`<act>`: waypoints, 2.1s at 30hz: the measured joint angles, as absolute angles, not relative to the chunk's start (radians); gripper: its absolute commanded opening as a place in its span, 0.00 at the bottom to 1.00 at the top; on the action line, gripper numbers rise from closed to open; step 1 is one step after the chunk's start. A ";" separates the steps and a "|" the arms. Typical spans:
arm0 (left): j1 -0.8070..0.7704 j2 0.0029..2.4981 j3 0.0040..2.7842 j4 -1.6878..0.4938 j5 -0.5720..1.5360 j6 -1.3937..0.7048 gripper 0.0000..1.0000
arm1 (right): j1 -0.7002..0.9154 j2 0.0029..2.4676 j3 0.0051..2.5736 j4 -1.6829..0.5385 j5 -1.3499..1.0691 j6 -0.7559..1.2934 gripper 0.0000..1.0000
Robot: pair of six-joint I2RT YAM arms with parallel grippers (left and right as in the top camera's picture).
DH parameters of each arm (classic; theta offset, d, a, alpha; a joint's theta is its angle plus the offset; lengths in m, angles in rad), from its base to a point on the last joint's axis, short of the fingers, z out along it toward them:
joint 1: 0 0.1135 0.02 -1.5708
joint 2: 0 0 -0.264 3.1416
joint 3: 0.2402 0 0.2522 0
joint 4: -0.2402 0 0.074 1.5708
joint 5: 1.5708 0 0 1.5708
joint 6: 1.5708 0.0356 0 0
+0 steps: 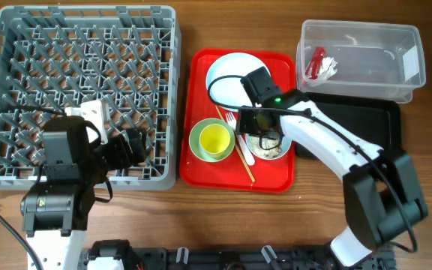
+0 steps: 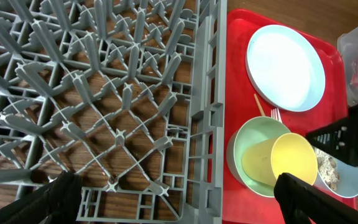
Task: Sort waste into correct bins and load items into the dishwasher rack
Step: 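Grasp the blue bowl of rice with the right gripper, then tip the blue bowl to pour rice onto the black tray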
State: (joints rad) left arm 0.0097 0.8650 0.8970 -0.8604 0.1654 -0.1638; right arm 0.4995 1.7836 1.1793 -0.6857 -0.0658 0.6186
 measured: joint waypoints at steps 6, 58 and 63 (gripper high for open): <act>0.010 0.867 0.897 -0.860 0.165 -0.164 1.00 | 0.500 1.842 1.179 -0.630 -0.066 0.692 0.48; 0.010 0.888 0.897 -0.860 0.165 -0.164 1.00 | -0.139 1.625 1.218 -0.860 -0.678 0.127 0.04; 0.010 0.888 0.897 -0.860 0.165 -0.164 1.00 | -0.240 1.768 1.218 -0.892 -0.891 0.045 0.04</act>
